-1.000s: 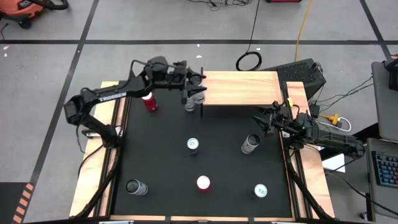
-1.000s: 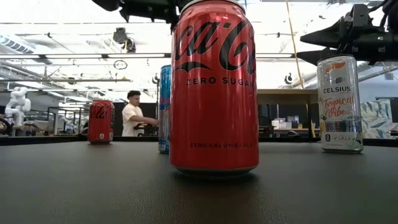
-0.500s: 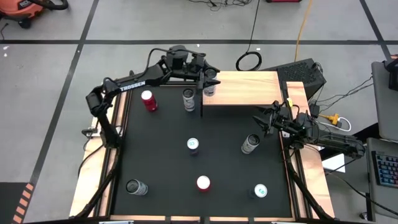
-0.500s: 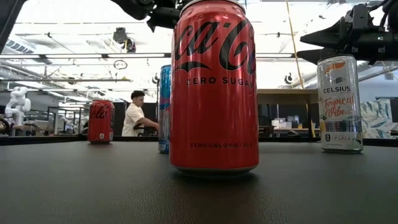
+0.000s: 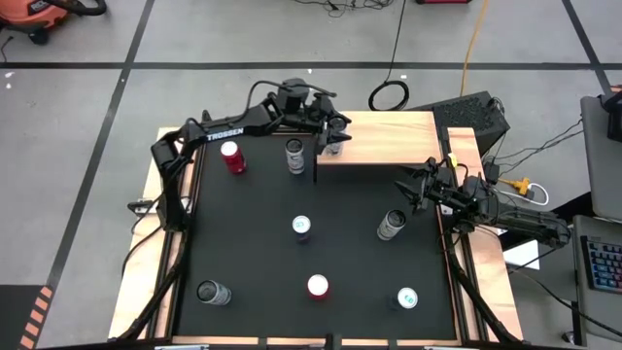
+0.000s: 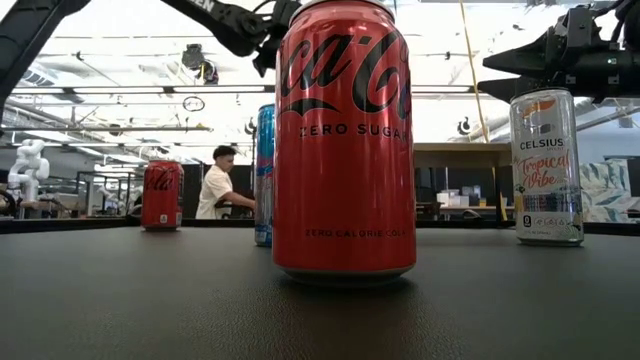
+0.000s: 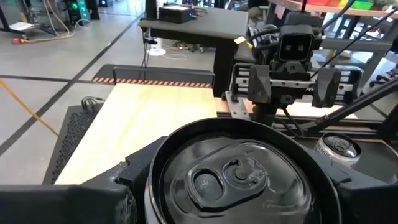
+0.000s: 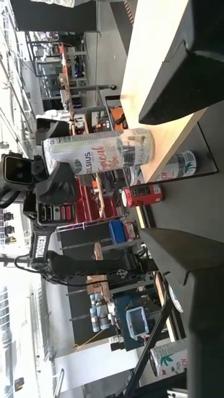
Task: Place canned beverage on shelf
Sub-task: Put the left white-yellow soda can on the shelf
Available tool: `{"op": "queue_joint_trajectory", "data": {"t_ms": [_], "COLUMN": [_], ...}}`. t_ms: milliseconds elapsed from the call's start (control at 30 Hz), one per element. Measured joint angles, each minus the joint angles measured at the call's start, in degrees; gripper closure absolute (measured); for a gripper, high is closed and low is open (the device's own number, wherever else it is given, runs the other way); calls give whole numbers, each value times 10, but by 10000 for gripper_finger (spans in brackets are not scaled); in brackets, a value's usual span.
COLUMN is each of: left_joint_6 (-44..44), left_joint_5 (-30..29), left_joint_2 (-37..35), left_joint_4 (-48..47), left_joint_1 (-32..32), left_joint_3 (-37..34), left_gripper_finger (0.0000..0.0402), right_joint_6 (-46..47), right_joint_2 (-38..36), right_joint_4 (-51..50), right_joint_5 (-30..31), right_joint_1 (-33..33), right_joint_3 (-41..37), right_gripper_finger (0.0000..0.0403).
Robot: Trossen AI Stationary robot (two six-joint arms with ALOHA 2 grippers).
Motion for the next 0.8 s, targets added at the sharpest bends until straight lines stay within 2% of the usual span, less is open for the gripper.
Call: {"op": "queue_joint_trajectory", "data": {"t_ms": [367, 800], "left_joint_6": [21, 42], "left_joint_5": [0, -19], "left_joint_2": [1, 1], "left_joint_4": [26, 11], "left_joint_1": [0, 0], "left_joint_3": [0, 0], "left_gripper_finger": [141, 140], "right_joint_6": [0, 2], "right_joint_2": [0, 0], "right_joint_4": [-8, -10], "right_joint_5": [-1, -1], "right_joint_1": [0, 0], "right_joint_3": [0, 0], "right_gripper_finger": [133, 133]}}
